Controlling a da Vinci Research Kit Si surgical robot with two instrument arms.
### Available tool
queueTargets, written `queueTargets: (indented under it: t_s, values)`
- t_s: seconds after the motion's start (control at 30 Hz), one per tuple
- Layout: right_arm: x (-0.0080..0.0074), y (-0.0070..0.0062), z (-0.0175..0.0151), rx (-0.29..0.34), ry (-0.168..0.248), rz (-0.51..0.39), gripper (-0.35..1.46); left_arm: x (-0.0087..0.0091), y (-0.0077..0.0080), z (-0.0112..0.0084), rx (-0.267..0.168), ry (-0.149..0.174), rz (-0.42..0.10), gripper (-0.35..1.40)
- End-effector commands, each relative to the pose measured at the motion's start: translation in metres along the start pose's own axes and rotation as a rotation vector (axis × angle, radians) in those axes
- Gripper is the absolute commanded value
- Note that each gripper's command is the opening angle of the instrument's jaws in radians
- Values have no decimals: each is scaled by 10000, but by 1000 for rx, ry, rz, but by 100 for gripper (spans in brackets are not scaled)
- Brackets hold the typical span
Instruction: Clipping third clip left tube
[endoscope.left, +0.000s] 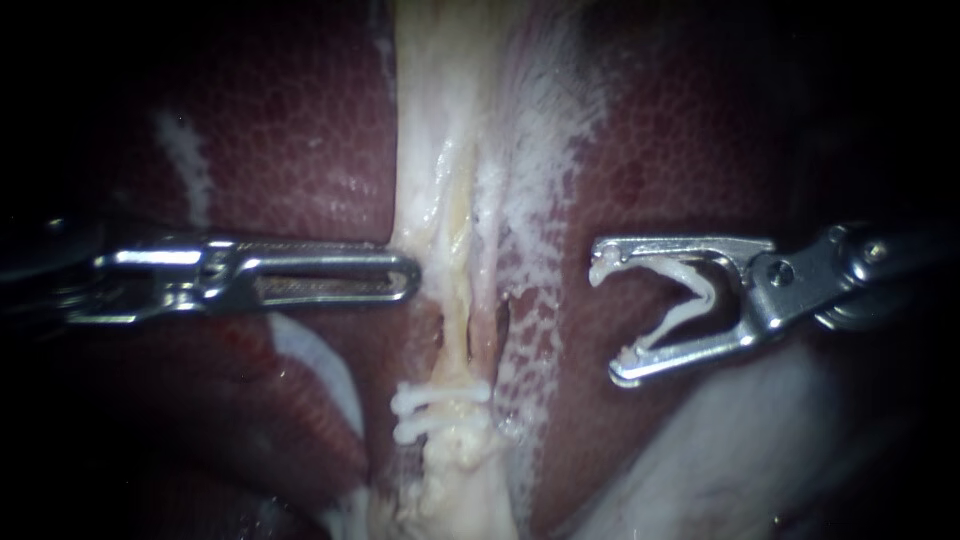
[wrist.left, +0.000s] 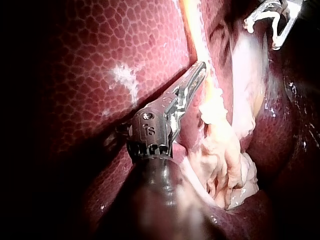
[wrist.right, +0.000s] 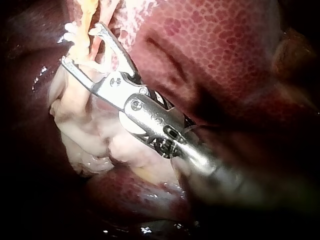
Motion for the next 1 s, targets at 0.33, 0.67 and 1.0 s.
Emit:
queueTargets:
  t_s: [0.33,0.67,1.0]
  values:
    - [-11,0,14,-4,0,29,60,-5,-3,-5,2,2,-2,-35]
    - [-56,1,60,8,4,89,60,-35,-14,-41,9,-8,-20,-35]
    - [-91,4,109,21,5,119,60,-52,-29,-65,7,-31,-25,-35]
